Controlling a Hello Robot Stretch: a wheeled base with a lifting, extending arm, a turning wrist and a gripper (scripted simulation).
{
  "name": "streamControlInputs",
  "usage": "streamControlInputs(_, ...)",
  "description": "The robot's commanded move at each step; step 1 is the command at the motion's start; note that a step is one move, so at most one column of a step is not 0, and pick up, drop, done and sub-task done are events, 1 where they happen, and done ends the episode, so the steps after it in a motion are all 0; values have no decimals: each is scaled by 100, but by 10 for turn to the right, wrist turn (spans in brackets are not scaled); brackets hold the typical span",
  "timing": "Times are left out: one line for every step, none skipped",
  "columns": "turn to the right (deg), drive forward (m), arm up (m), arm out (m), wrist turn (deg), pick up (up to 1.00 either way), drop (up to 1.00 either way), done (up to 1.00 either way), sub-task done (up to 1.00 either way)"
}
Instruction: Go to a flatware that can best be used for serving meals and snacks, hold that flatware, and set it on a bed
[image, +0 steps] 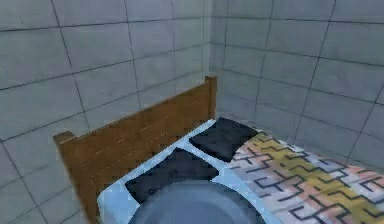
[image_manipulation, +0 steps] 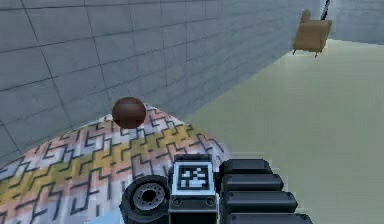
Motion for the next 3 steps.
streamControlInputs(450, 0, 0, 0, 0, 0, 0, 0, 0)
streamControlInputs(330, 0, 0, 0, 0, 0, 0, 0, 0)
streamControlInputs(-450, 0, 0, 0, 0, 0, 0, 0, 0)
